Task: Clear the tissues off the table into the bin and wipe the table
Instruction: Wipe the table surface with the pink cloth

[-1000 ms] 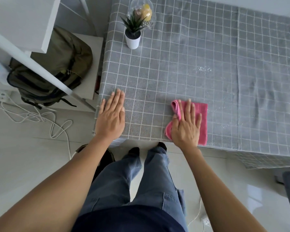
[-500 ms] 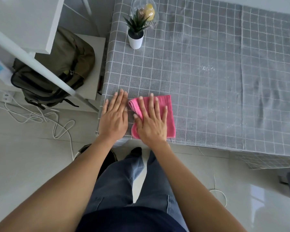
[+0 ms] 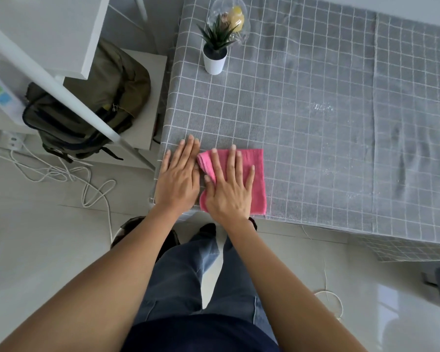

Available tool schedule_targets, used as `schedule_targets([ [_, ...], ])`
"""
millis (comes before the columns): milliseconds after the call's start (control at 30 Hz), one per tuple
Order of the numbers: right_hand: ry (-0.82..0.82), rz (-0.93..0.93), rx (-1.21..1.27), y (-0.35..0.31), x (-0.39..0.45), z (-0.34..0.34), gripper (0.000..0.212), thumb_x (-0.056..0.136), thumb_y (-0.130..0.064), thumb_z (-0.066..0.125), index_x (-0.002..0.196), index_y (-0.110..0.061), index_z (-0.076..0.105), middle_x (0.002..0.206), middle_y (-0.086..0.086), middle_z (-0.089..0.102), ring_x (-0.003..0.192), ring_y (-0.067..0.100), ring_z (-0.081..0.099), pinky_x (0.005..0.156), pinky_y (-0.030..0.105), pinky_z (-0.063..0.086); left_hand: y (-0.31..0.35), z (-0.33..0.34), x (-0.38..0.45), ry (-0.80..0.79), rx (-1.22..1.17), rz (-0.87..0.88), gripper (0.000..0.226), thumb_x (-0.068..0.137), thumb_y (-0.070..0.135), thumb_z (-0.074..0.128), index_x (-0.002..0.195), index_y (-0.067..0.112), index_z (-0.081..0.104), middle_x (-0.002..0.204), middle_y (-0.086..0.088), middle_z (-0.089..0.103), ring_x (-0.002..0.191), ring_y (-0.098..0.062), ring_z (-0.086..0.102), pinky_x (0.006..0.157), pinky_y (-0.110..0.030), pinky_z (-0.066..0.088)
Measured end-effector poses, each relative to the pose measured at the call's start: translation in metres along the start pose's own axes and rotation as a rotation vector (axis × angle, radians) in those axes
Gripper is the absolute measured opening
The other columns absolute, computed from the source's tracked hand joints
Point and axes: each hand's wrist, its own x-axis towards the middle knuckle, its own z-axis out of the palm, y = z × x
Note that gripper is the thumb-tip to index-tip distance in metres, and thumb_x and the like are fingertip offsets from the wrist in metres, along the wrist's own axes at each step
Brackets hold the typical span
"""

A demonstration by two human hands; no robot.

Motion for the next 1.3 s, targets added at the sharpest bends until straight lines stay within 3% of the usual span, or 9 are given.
schedule_targets([
  [133, -0.002, -0.05, -0.021, 0.022, 0.001, -0.006, 0.056, 0.099, -0.047, 0.004, 0.152, -0.034, -0.008, 0.16, 0.0, -0.013, 0.147, 0.017, -0.015, 0.116, 0.046, -0.015, 0.0, 0.0, 0.001, 0.006, -0.022, 0.002, 0.055, 0.1, 0.028, 0.014, 0.154, 0.017, 0.007, 0.161, 0.003, 0.003, 0.148, -0.01, -0.002, 0.122, -0.036, 0.001],
  [300, 0.048, 0.208, -0.036, 0.097, -0.003, -0.027, 0.053, 0.098, -0.048, -0.002, 0.142, -0.036, -0.029, 0.158, -0.001, -0.019, 0.145, 0.017, -0.019, 0.119, 0.049, -0.007, 0.0, 0.001, 0.0, 0.014, -0.015, -0.011, 0.054, 0.101, 0.03, 0.01, 0.154, 0.019, 0.004, 0.161, 0.004, 0.002, 0.149, -0.01, -0.002, 0.122, -0.037, 0.002],
  [500, 0.092, 0.362, 0.023, 0.092, -0.001, -0.026, 0.054, 0.1, -0.045, 0.008, 0.148, -0.038, -0.016, 0.159, -0.003, -0.018, 0.145, 0.013, -0.018, 0.117, 0.047, -0.014, -0.001, 0.001, 0.0, 0.021, -0.013, -0.014, 0.055, 0.101, 0.03, 0.008, 0.154, 0.019, 0.002, 0.161, 0.005, -0.002, 0.149, -0.01, -0.004, 0.122, -0.037, 0.001],
  [633, 0.057, 0.197, -0.009, 0.041, 0.001, -0.011, 0.054, 0.098, -0.048, -0.002, 0.146, -0.036, -0.022, 0.158, 0.0, -0.022, 0.145, 0.018, -0.022, 0.115, 0.047, -0.016, 0.0, 0.001, 0.0, 0.029, -0.018, -0.008, 0.055, 0.1, 0.031, 0.008, 0.154, 0.019, 0.005, 0.161, 0.004, 0.003, 0.149, -0.01, -0.001, 0.122, -0.036, 0.002],
  [833, 0.027, -0.065, 0.012, 0.027, -0.006, -0.005, 0.054, 0.1, -0.044, 0.005, 0.153, -0.034, -0.002, 0.161, -0.004, -0.005, 0.148, 0.014, -0.01, 0.117, 0.042, -0.014, 0.0, 0.002, 0.001, 0.026, -0.012, 0.002, 0.054, 0.101, 0.03, 0.013, 0.153, 0.017, 0.01, 0.161, 0.003, 0.007, 0.149, -0.011, 0.002, 0.122, -0.036, 0.002],
  [900, 0.042, -0.045, -0.024, 0.054, -0.006, -0.012, 0.054, 0.1, -0.046, 0.001, 0.152, -0.034, -0.005, 0.161, -0.003, -0.007, 0.148, 0.016, -0.01, 0.119, 0.044, -0.01, 0.0, 0.002, 0.0, 0.02, -0.008, -0.005, 0.054, 0.101, 0.03, 0.01, 0.153, 0.018, 0.008, 0.161, 0.004, 0.005, 0.149, -0.01, 0.001, 0.122, -0.036, 0.002],
  [1067, 0.066, 0.218, 0.005, 0.119, -0.01, -0.031, 0.054, 0.096, -0.05, -0.006, 0.146, -0.035, -0.022, 0.158, -0.006, -0.016, 0.146, 0.013, -0.016, 0.119, 0.046, -0.007, -0.001, 0.002, 0.0, 0.011, -0.001, -0.009, 0.055, 0.1, 0.032, 0.006, 0.153, 0.019, 0.003, 0.161, 0.005, 0.001, 0.149, -0.01, -0.002, 0.122, -0.037, 0.002],
  [1167, 0.099, 0.266, 0.027, 0.121, -0.013, -0.032, 0.051, 0.097, -0.048, -0.001, 0.142, -0.042, -0.022, 0.16, -0.005, -0.01, 0.147, 0.012, -0.013, 0.119, 0.046, -0.008, -0.001, 0.002, 0.0, 0.016, 0.001, -0.006, 0.056, 0.099, 0.033, 0.003, 0.153, 0.019, 0.002, 0.161, 0.004, 0.0, 0.149, -0.011, -0.003, 0.122, -0.038, 0.002],
  [1300, 0.057, 0.227, -0.038, 0.082, -0.001, -0.021, 0.054, 0.097, -0.049, -0.002, 0.148, -0.037, -0.017, 0.158, -0.002, -0.02, 0.145, 0.017, -0.021, 0.118, 0.05, -0.01, 0.0, 0.003, 0.0, 0.021, -0.002, -0.015, 0.055, 0.1, 0.031, 0.008, 0.154, 0.019, 0.003, 0.161, 0.005, 0.0, 0.149, -0.01, -0.003, 0.122, -0.038, 0.003],
])
